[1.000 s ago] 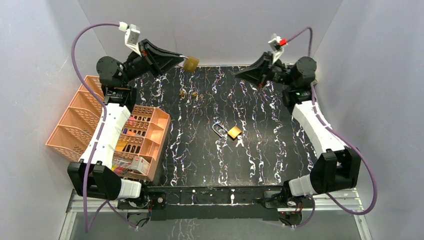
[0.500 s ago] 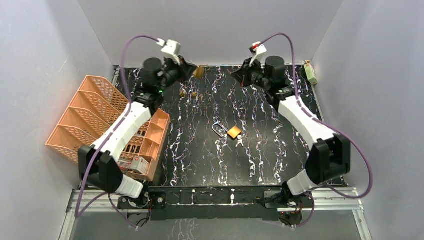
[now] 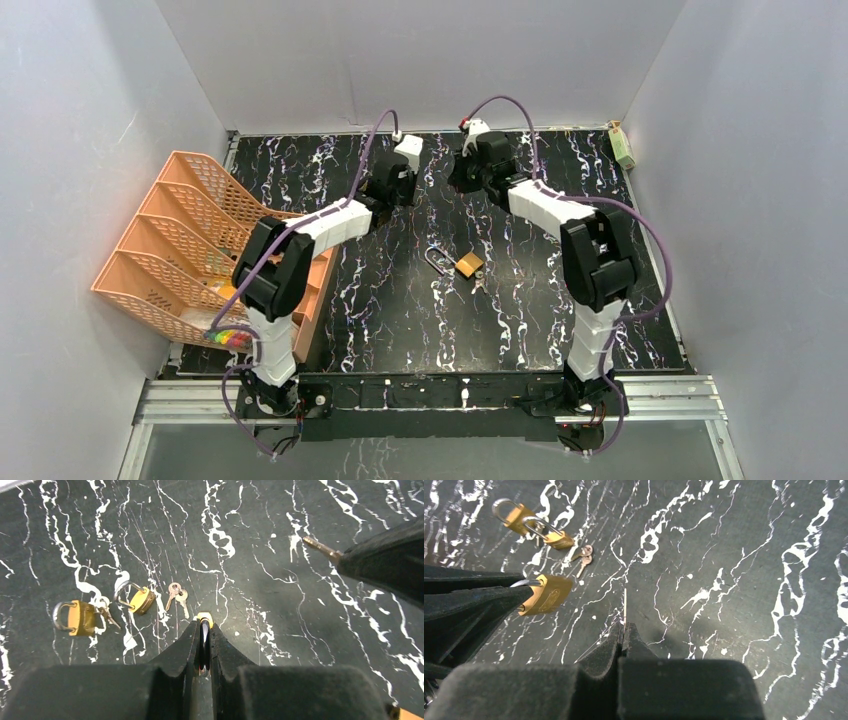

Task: Lock with the key
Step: Place the key at the center of the board, then pick up the lock from the center of the board.

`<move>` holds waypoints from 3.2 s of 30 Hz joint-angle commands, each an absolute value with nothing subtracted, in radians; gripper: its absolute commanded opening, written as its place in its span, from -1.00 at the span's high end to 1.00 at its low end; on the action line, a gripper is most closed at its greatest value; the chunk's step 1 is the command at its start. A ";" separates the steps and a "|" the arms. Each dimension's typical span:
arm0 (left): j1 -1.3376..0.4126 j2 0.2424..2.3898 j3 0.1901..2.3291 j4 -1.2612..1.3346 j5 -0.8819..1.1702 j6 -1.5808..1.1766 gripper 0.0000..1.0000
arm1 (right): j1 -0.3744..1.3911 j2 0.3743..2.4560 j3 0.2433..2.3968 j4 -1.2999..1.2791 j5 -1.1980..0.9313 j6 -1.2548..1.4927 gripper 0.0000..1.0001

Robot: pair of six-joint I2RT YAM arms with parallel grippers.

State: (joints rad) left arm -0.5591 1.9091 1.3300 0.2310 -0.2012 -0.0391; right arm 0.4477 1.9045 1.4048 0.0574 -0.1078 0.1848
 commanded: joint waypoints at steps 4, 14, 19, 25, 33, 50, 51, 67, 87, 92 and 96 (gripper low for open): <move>-0.554 1.981 1.452 0.351 -0.253 -0.077 1.00 | 0.462 2.024 1.452 0.219 -0.161 0.249 1.00; -0.554 2.099 1.511 0.372 -0.230 -0.122 1.00 | 0.475 2.166 1.459 0.339 -0.212 0.355 1.00; -0.551 2.146 1.539 0.351 -0.227 -0.124 1.00 | 0.475 2.210 1.501 0.327 -0.240 0.366 0.88; -0.540 2.177 1.606 0.294 -0.218 -0.121 0.72 | 0.473 2.206 1.491 0.325 -0.244 0.367 0.06; -0.521 2.104 1.632 0.247 -0.198 -0.107 0.16 | 0.463 1.975 1.322 0.321 -0.206 0.273 -0.35; -0.502 1.664 1.385 0.175 -0.042 -0.170 -0.97 | 0.607 1.392 0.854 -0.095 0.080 -0.013 -0.97; -0.502 1.639 1.364 0.174 -0.037 -0.176 -0.97 | 0.607 1.388 0.848 -0.107 0.076 -0.035 -0.97; -0.495 1.430 1.276 0.081 -0.016 -0.118 -0.97 | 0.613 1.593 0.902 -0.183 -0.070 -0.192 -0.94; -0.489 1.359 1.240 0.051 0.049 -0.062 -0.97 | 0.613 1.699 0.942 -0.174 -0.120 -0.212 -0.26; -0.479 1.348 1.230 0.022 0.123 -0.067 -0.97 | 0.608 1.692 0.938 -0.202 -0.070 -0.199 0.37; -0.449 1.345 1.219 -0.052 0.332 -0.049 -0.97 | 0.584 1.637 0.965 -0.217 -0.182 -0.188 0.56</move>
